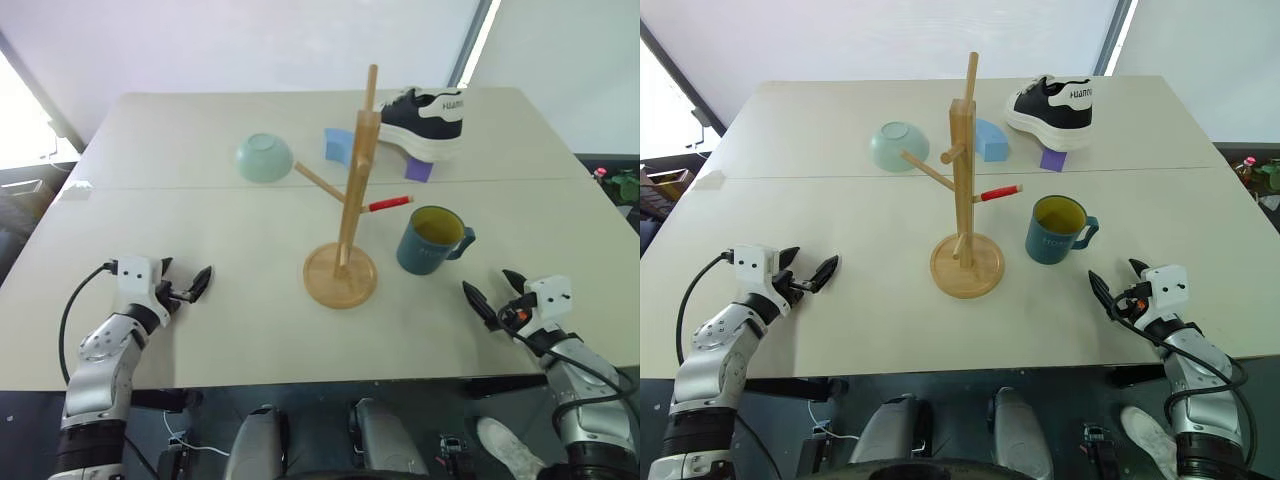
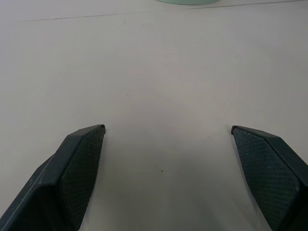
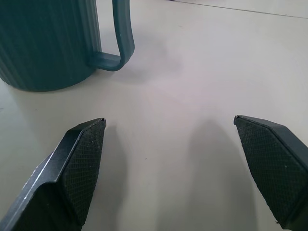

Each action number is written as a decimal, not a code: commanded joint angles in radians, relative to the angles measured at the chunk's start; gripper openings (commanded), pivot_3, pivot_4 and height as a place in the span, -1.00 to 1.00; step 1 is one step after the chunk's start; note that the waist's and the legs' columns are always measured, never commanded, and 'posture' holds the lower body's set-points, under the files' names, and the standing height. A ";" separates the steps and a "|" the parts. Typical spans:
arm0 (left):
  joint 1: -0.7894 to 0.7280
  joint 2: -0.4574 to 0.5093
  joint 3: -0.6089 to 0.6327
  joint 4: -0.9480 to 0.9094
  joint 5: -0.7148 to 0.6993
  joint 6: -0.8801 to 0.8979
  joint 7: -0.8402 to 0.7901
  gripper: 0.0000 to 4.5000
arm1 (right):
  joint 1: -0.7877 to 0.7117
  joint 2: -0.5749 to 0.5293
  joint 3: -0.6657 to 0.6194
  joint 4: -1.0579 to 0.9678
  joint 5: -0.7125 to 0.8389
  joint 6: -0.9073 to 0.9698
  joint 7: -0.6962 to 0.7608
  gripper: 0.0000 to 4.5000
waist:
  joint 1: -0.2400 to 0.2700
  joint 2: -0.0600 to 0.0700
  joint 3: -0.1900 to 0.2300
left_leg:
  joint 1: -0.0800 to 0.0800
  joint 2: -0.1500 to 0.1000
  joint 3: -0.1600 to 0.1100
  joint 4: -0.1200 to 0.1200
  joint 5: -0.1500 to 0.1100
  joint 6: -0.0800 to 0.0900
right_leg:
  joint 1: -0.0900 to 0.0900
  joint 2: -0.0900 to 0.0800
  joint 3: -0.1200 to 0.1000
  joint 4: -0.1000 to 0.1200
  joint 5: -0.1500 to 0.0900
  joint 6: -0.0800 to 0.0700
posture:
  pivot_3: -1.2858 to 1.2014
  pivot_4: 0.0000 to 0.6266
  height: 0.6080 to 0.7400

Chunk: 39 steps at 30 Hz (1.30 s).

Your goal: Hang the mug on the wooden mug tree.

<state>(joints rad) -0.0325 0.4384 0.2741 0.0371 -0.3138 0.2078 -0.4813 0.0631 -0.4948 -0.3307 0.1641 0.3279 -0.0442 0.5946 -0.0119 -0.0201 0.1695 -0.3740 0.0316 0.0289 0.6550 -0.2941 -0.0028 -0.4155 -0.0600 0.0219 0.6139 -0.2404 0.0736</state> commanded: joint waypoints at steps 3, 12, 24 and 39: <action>0.015 0.009 0.007 -0.017 0.003 -0.007 -0.004 1.00 | 0.006 0.005 -0.017 -0.012 0.004 -0.002 -0.016 0.96 | 0.000 0.000 0.000 | 0.000 0.000 0.000 -0.001 0.000 0.000 | 0.000 0.000 0.000 0.000 0.000 0.000 | 0.03 -0.52 1.00; 0.065 -0.002 -0.050 -0.106 -0.017 -0.046 -0.094 1.00 | 0.017 0.021 -0.015 -0.041 0.003 -0.001 -0.045 0.96 | -0.001 0.000 -0.001 | -0.001 0.000 0.002 -0.005 0.000 0.000 | -0.004 -0.002 0.000 -0.001 0.000 0.000 | 0.03 -0.52 1.00; 0.173 0.044 -0.181 -0.256 -0.084 -0.085 -0.375 1.00 | -0.023 0.037 -0.033 0.006 -0.014 -0.124 -0.077 0.96 | -0.001 0.001 -0.001 | -0.003 0.000 0.003 -0.007 0.000 0.000 | -0.008 -0.002 0.001 -0.001 0.000 -0.001 | 0.03 -0.52 1.00; 0.164 0.036 -0.298 -0.329 -0.127 -0.105 -0.494 1.00 | -0.117 0.026 0.000 -0.016 0.033 -0.046 0.003 0.96 | -0.001 0.002 -0.001 | -0.003 -0.001 0.005 -0.005 0.000 0.000 | -0.008 0.003 0.001 -0.001 0.000 0.000 | 0.03 -0.52 1.00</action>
<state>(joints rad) 0.1403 0.4713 -0.0225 -0.2581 -0.4265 0.1199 -0.9697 -0.0388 -0.4551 -0.3237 0.1793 0.3479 -0.0909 0.5916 -0.0131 -0.0180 0.1683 -0.3770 0.0308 0.0336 0.6498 -0.2937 -0.0023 -0.4233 -0.0561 0.0227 0.6133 -0.2405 0.0734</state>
